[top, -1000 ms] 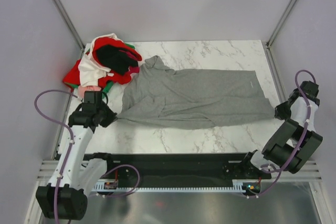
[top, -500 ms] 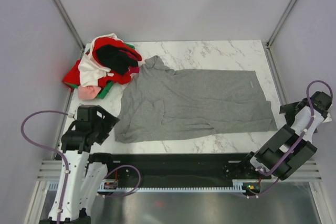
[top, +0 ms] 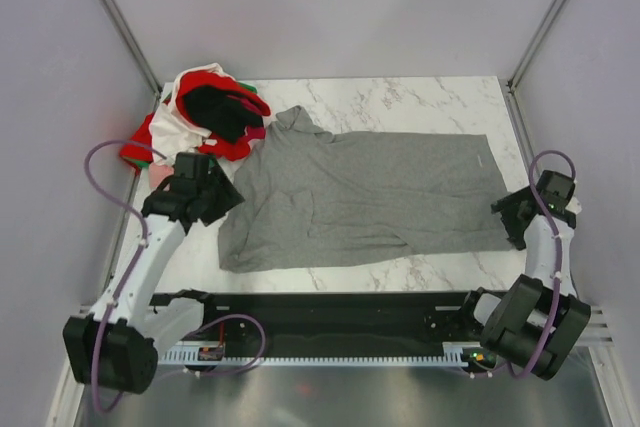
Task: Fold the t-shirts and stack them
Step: Fold the tshirt
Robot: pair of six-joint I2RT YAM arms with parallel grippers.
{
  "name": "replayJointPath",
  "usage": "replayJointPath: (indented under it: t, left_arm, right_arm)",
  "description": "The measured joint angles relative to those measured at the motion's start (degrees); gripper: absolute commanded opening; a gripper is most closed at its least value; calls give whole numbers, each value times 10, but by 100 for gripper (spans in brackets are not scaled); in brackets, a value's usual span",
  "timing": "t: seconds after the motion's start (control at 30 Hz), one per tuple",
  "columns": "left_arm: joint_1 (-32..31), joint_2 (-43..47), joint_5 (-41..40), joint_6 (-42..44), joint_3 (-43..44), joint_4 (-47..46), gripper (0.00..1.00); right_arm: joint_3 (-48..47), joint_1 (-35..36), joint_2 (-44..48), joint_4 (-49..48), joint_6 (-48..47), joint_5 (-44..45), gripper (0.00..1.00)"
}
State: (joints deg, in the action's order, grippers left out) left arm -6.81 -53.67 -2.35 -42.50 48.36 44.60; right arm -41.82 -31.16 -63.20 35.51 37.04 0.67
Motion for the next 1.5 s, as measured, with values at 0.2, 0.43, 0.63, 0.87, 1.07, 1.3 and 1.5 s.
replayJointPath:
  t: [0.2,0.43,0.63,0.87,1.07,1.3,1.5]
  left_arm:
    - [-37,-108,17,30,-8,-67,64]
    - [-43,-130,29,37,-20,-106,63]
    - [-43,-129,29,38,-36,-122,62]
    - [-43,-116,29,38,-64,-122,62]
    - [-43,-108,30,38,-65,-122,62]
    - [-43,-137,45,40,-36,-120,62]
    - [-43,-169,56,42,-22,-124,62]
  right_arm:
    - [83,10,-1,-10,8,10,52]
    - [115,10,-19,-45,15,11,6]
    - [121,10,-44,-87,10,-1,0]
    - [121,10,-29,-71,7,-18,0]
    - [91,10,52,14,25,-24,0]
    - [-61,11,-86,9,83,-38,4]
    - [-171,38,-265,-17,51,-51,98]
